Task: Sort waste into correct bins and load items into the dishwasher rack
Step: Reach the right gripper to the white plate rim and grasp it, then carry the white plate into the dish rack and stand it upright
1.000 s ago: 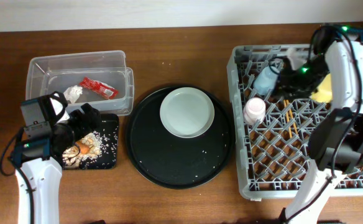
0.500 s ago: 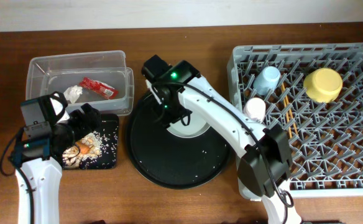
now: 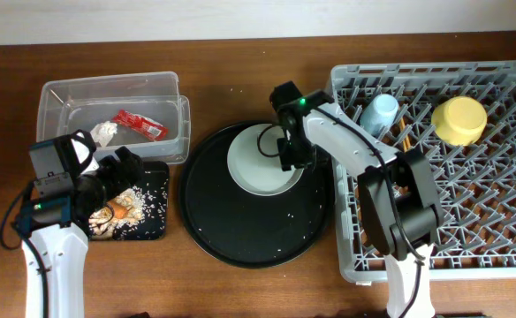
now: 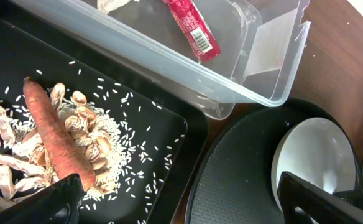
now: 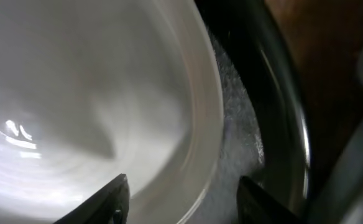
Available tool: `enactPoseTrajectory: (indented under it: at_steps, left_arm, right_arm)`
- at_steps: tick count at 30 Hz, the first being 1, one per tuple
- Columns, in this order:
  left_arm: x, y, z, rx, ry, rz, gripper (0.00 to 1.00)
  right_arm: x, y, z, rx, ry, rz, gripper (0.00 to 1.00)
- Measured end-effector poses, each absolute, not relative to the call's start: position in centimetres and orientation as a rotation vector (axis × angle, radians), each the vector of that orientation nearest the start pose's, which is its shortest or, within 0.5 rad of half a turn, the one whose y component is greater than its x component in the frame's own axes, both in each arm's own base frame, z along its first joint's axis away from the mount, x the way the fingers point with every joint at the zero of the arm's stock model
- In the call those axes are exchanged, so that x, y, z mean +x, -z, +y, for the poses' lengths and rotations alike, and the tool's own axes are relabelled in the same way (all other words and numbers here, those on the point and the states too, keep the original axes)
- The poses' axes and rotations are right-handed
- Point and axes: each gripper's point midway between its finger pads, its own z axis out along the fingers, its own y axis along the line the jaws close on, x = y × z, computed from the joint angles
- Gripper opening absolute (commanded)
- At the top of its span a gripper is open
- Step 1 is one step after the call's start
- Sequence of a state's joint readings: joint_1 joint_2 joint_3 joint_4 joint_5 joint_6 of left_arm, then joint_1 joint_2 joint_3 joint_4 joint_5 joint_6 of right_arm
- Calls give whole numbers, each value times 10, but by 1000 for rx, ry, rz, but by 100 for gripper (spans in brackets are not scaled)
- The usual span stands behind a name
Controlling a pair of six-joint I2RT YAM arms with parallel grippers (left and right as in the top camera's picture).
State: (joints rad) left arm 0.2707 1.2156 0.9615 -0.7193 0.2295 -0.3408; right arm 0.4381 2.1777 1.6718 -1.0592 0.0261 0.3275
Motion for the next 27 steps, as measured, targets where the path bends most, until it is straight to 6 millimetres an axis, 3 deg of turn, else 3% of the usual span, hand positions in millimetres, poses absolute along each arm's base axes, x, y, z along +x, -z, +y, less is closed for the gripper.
enactPoseTrajectory:
  at_steps: [1, 3, 7, 11, 13, 15, 18, 20, 23, 24, 25, 27]
  left_arm:
    - [315, -158, 47, -677, 319, 2445, 99]
    - [315, -158, 47, -678, 319, 2445, 99]
    - [315, -158, 47, -678, 320, 2445, 99]
    - [315, -158, 47, -678, 320, 2445, 99]
    - [315, -158, 47, -677, 319, 2444, 99]
    - [315, -158, 47, -678, 319, 2446, 99]
    - [315, -158, 47, -677, 319, 2445, 99]
    - [315, -158, 47, -677, 319, 2444, 99]
    - [315, -158, 47, -677, 319, 2445, 99]
    - [315, -158, 47, -677, 319, 2444, 99]
    - [315, -158, 47, -678, 320, 2445, 99]
    - [315, -158, 47, -677, 319, 2445, 99]
  right_arm:
    - [378, -11, 172, -146, 29, 3115, 49]
    - [380, -6, 172, -113, 13, 3093, 25]
    - [378, -6, 170, -99, 24, 3100, 4]
    - [370, -13, 171, -72, -1, 3140, 4]
    - [368, -43, 173, -174, 1, 3176, 4]
    - [378, -93, 178, -319, -32, 3116, 4]
    - [376, -164, 173, -451, -31, 3013, 4]
    - [373, -228, 142, -432, 142, 2863, 4]
    - [374, -291, 74, -219, 477, 2659, 4]
    - [370, -323, 23, 1, 638, 2548, 4]
    - [366, -338, -10, 154, 714, 2492, 4]
    - [358, -348, -70, 419, 839, 2426, 4]
